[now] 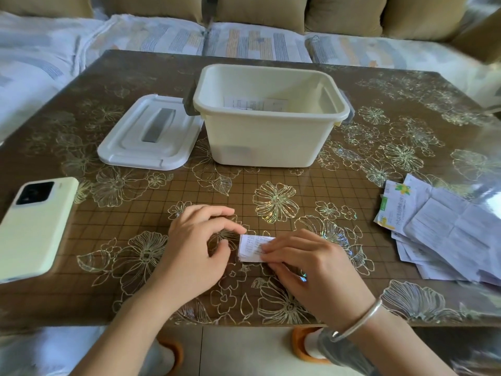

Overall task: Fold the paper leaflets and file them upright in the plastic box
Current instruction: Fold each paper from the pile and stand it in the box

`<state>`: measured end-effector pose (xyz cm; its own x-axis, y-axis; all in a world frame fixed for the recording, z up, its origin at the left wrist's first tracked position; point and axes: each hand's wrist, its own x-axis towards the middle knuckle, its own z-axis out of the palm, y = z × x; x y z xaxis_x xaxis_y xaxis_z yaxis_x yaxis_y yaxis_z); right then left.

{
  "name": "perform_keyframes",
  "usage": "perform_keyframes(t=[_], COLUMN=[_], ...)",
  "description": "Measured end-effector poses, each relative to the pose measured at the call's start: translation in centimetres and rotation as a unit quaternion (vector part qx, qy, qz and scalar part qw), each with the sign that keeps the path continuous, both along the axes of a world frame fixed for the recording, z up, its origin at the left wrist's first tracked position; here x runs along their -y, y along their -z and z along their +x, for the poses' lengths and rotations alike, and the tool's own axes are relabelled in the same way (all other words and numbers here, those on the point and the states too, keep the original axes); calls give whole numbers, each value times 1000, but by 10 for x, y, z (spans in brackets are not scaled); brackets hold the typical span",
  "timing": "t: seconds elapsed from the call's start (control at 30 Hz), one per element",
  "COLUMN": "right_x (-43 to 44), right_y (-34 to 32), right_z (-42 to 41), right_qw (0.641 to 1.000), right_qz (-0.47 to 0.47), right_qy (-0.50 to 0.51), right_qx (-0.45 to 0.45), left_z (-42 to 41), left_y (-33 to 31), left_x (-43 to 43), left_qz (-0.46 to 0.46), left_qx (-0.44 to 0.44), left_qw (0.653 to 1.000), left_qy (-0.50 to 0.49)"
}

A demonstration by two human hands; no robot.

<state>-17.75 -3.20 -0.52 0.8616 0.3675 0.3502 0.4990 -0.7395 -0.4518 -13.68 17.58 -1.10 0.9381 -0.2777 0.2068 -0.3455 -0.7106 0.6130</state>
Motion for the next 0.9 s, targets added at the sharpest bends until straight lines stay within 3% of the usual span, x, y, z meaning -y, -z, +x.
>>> perform_keyframes(t=[0.07,0.27,0.47,0.6,0.73,0.9], right_x=[0,-4,-12,-8,-4,-6], right_y=[-1,-11,-18,-36,-74,-126], right_z=[1,12,34,50,74,117], right_qw=[1000,995,988,989,993,996], right_qz=[-3,47,-42,-7,44,38], right_qy=[-3,76,74,52,42,15], right_qx=[-4,-51,-125,-137,-105,-74], left_z=[3,12,11,17,35,75], left_y=[-6,-21,-26,-38,-69,-106], left_x=[2,17,20,17,14,16], left_qz=[-9,98,102,-11,-124,-146], left_qx=[-21,-55,-54,-78,-39,58], left_qw=[1000,994,993,997,991,987], left_qy=[-5,1,7,13,25,29])
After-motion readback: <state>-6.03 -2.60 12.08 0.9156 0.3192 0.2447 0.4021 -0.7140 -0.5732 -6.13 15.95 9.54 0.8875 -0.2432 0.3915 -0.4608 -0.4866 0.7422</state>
